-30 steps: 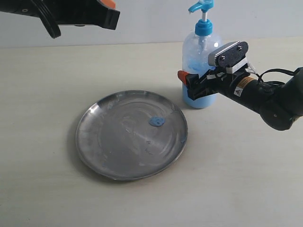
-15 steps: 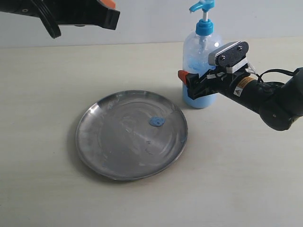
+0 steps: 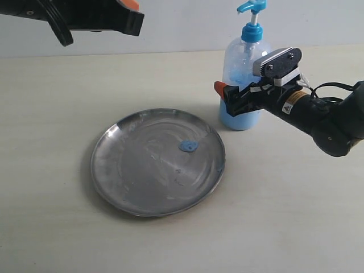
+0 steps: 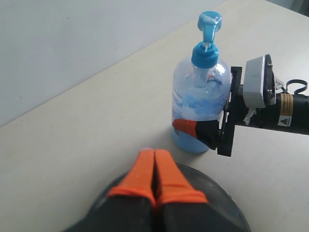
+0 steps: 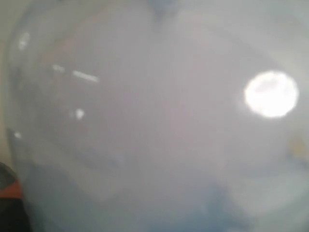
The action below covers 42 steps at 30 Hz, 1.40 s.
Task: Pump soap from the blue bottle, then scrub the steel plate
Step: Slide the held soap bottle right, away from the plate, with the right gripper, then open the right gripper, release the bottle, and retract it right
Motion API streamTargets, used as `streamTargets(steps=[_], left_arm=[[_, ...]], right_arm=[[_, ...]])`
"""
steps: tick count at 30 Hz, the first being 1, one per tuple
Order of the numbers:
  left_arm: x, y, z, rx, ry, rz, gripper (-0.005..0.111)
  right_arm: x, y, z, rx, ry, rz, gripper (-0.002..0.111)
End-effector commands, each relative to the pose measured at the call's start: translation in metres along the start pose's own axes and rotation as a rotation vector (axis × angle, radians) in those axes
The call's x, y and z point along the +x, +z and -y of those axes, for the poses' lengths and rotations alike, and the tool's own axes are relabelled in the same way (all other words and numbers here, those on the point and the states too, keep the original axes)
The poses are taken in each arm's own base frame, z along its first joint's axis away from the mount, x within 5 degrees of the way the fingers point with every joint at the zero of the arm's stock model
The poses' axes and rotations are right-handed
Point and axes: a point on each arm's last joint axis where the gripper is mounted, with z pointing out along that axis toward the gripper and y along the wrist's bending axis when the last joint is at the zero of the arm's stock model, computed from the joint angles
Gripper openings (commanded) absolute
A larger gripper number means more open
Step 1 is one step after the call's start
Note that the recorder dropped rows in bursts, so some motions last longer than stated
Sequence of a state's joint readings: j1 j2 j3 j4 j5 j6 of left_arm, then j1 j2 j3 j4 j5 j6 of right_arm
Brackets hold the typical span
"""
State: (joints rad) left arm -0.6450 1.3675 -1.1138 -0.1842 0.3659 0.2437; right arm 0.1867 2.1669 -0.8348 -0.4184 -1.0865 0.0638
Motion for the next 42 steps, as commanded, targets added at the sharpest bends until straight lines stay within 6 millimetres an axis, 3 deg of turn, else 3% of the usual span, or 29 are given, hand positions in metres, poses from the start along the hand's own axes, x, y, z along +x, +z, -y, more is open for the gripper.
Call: streamTargets(steps=[1,11,24,35,42], left_arm=[[0.000,-0.001,0.001,0.004,-0.018,0.010,0.000],[0.000,-0.001,0.001,0.005,-0.018,0.007,0.000],[-0.001,-0.001,0.001,0.003,-0.018,0.016,0.000],[0.001,-0.001,0.001,0.006,-0.018,0.005,0.000],[0.001,-0.001,0.002,0.008,-0.018,-0.005,0.000]], right_arm=[[-0.006,0.002,0.001,0.000,0.005,0.039,0.094],[-0.014,-0.001,0.002,0.001,0.046,-0.051,0.105],[-0.052,-0.014,0.004,0.010,0.098,-0.129,0.105],[-0.082,-0.031,0.002,0.002,0.152,-0.227,0.105],[-0.105,-0.058,0.007,0.097,0.112,-0.381,0.105]])
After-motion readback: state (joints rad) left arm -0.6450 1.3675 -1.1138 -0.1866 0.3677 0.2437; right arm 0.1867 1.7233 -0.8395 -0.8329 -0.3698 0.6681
